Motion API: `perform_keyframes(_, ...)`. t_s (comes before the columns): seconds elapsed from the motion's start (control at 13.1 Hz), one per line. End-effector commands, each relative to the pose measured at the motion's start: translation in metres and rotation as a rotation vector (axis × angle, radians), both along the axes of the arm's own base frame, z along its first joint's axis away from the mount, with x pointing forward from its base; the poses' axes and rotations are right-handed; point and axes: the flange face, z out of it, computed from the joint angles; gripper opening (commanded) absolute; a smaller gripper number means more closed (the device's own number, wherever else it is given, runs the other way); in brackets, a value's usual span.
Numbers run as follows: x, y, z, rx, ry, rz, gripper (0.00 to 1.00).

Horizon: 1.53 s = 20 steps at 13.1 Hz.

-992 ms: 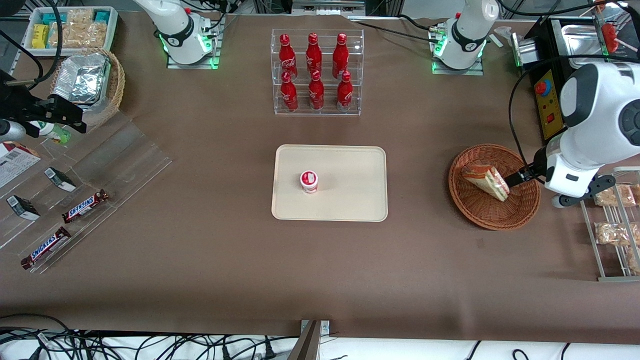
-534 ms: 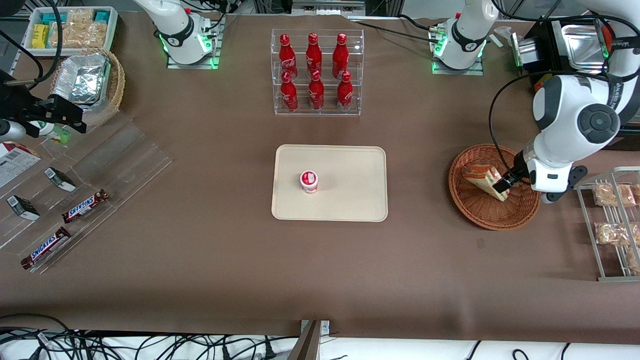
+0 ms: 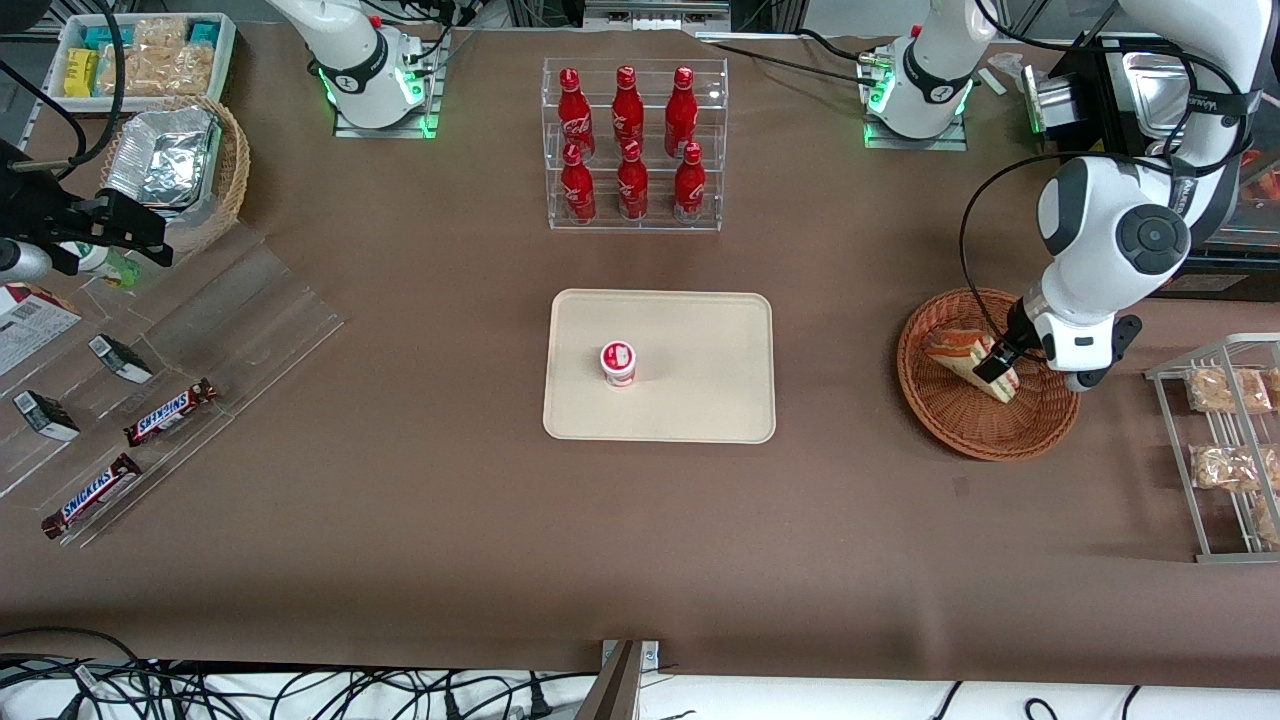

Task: Place sandwich from basket to tray
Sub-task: 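Lower the left gripper and close it on the sandwich, then lift the sandwich and carry it toward the cream tray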

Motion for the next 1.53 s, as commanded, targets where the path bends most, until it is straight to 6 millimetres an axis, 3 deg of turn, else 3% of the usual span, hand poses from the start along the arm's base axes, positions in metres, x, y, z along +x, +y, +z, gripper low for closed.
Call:
perform_keyframes(0.0, -0.005, -0.006, -0.013, 0.004, -0.021, 0.035, 1.0)
perform_keyframes(0.31, -0.017, -0.007, -0.039, -0.008, -0.041, 0.032, 1.0)
perform_keyframes(0.46, -0.017, -0.007, -0.042, -0.008, -0.036, 0.033, 1.0)
perform_keyframes(0.53, -0.017, -0.007, -0.043, -0.008, -0.035, 0.033, 0.89)
perform_keyframes(0.69, -0.018, -0.007, -0.048, -0.009, -0.027, 0.033, 0.09)
perform_keyframes(0.76, -0.018, -0.007, -0.049, -0.009, -0.025, 0.029, 0.0)
perform_keyframes(0.92, -0.017, -0.007, -0.048, -0.009, -0.026, 0.021, 0.0)
perform_keyframes(1.07, -0.012, -0.007, -0.034, -0.006, -0.042, 0.016, 0.0)
perform_keyframes(1.22, -0.007, -0.007, -0.01, 0.005, -0.035, -0.01, 0.0)
perform_keyframes(1.45, 0.015, -0.012, 0.044, 0.023, 0.051, -0.072, 0.0)
